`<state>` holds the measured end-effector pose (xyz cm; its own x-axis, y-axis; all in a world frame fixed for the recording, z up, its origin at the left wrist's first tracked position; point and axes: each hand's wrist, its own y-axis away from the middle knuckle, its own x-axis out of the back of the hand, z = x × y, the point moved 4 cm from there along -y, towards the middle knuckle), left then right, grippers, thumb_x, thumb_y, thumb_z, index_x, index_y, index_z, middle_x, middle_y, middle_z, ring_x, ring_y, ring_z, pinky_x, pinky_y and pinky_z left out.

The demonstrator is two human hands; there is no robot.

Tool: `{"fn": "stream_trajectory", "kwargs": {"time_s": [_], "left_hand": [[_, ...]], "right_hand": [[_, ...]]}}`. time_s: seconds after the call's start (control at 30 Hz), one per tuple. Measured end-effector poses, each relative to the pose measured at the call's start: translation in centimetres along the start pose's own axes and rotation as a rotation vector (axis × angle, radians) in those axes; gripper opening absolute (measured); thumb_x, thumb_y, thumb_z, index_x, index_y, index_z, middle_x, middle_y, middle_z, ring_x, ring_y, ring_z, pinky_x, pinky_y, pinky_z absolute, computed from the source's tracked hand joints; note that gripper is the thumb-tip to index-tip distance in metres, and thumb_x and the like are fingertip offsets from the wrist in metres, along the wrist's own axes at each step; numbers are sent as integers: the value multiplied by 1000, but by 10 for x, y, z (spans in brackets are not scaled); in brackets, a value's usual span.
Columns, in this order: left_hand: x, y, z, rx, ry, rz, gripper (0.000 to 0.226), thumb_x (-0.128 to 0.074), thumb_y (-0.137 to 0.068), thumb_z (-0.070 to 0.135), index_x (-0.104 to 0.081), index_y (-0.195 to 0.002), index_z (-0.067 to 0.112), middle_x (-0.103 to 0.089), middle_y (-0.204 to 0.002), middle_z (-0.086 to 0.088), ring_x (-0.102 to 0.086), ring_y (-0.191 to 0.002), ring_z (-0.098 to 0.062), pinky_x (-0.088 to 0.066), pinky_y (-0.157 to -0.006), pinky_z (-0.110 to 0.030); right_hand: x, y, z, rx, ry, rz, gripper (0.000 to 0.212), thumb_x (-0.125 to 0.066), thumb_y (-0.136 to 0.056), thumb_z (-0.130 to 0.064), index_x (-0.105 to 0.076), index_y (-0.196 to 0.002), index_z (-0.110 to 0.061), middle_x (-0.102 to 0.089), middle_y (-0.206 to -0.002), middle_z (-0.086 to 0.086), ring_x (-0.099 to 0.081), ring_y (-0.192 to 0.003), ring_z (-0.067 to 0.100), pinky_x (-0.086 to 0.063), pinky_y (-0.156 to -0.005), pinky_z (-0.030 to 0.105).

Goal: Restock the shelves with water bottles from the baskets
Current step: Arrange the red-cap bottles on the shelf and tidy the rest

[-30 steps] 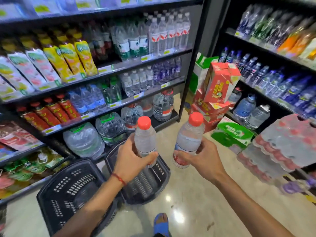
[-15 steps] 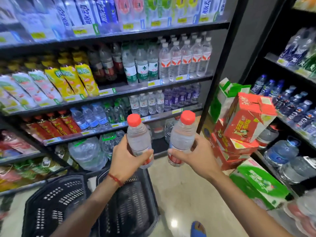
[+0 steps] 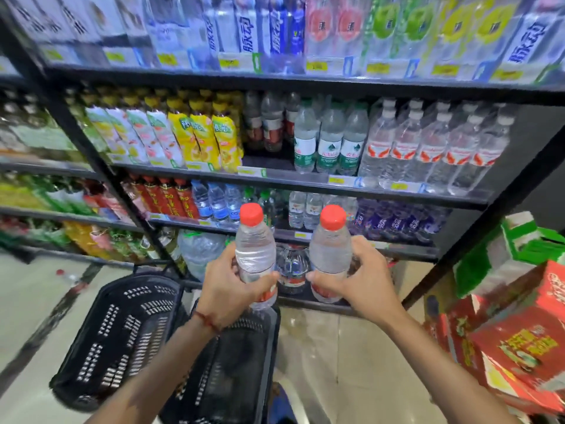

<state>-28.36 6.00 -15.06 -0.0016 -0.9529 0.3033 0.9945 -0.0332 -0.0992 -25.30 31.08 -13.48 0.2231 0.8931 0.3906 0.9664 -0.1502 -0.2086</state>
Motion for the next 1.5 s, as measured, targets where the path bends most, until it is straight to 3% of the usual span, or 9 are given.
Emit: {"fn": "stream_trajectory", "kwargs": {"time_s": [0.17,0.33,0.6,0.77,0.97,1.07,1.2,1.33,1.5], "left_hand": [[13,-54,-8,-68,-86,97,58,-96,-65,10,-61,-103,37,-70,-86,38,-67,-83,15,-47,-74,-2],[40,-113,-14,-86,-125,90,51,-94,-71,21,-67,-114,21,-77,-93,16,-70,-84,5,-52,-74,-12],[61,-188,-19,-89,-139,121,58,-94,-70,39,-65,-118,25,-76,-97,16,-72,-91,1,-57,-76,-21],[56,-225,-24,-113,-78,157,55,-93,-73,22,-65,-121,23,-74,-97,25,-70,-91,4,-55,-77,-15],[36,-277,-2,-325,-93,149,59,-91,-73,11,-58,-119,27,-66,-105,14,-62,-97,8,-45,-79,-7],[23,-304,6,-488,-123,205,65,-95,-70,25,-52,-115,44,-58,-112,-1,-59,-107,-8,-47,-80,-12],[6,-331,8,-627,-284,268,59,-93,-68,41,-66,-112,14,-57,-108,2,-52,-101,-2,-45,-83,-12],[-7,-348,3,-652,-402,209,66,-93,-68,47,-68,-121,17,-64,-111,-2,-61,-100,-14,-55,-78,-31],[-25,-364,-5,-562,-167,180,65,-98,-66,24,-65,-120,8,-56,-110,-3,-53,-101,-5,-40,-91,-6]], "right_hand": [[-30,-68,16,-33,17,-63,56,-101,-56,-45,-70,-101,-33,-70,-106,-6,-68,-102,10,-56,-92,40],[-61,-141,12,4,53,-68,52,-101,-61,-34,-73,-105,-30,-72,-106,-12,-69,-99,12,-56,-90,42],[-95,-227,3,48,56,-65,65,-99,-64,-37,-72,-123,-26,-74,-116,-14,-69,-107,6,-53,-90,29],[-99,-256,6,65,45,-96,64,-99,-67,-31,-71,-124,-25,-72,-120,-14,-66,-111,3,-47,-92,14],[-81,-280,14,36,43,-136,59,-101,-65,-31,-73,-117,-26,-76,-112,-13,-71,-106,7,-55,-93,33],[-71,-285,15,54,74,-129,62,-101,-64,-32,-73,-119,-25,-76,-113,-13,-70,-108,7,-54,-97,32],[-62,-284,16,67,83,-106,60,-101,-64,-32,-73,-117,-26,-76,-114,-12,-70,-107,6,-53,-96,27],[-56,-282,10,75,82,-93,57,-100,-65,-32,-74,-115,-29,-76,-113,-14,-70,-108,6,-52,-98,28],[-50,-282,11,66,89,-71,55,-101,-65,-27,-74,-113,-29,-76,-112,-8,-72,-107,11,-56,-98,40]]}}
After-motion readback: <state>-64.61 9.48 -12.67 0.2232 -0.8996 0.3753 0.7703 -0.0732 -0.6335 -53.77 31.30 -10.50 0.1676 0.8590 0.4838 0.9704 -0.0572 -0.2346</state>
